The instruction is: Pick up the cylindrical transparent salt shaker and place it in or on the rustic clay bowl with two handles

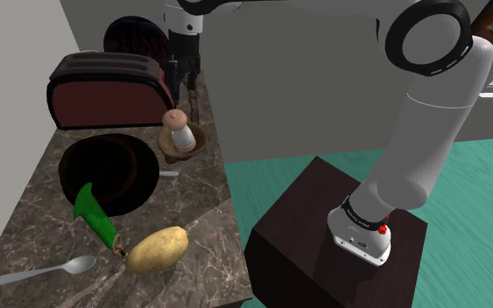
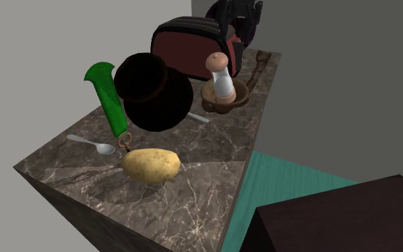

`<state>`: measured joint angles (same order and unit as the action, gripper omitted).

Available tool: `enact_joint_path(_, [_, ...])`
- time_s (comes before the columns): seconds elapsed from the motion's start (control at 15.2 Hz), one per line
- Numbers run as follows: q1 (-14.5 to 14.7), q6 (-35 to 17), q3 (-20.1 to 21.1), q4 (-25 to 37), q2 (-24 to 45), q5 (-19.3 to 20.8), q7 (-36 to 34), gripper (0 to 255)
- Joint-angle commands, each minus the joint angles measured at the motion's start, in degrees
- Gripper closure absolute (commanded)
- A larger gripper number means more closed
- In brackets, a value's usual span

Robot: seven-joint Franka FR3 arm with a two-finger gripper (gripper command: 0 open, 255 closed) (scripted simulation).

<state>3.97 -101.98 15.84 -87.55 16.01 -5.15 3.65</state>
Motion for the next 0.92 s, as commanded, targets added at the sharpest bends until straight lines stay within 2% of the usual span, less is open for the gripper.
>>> enact_joint_path(0.0, [0.0, 0.0, 0.0, 0.0, 0.0, 0.0, 0.0, 0])
enact_joint_path(0.07, [0.0, 0.0, 0.0, 0.0, 0.0, 0.0, 0.0, 0])
enact_joint_path(0.33, [-0.2, 7.58, -0.15, 8.28, 0.75, 0.26, -0.29, 0])
enact_joint_path(0.86, [-0.2, 7.58, -0.15, 8.28, 0.75, 0.26, -0.29, 0])
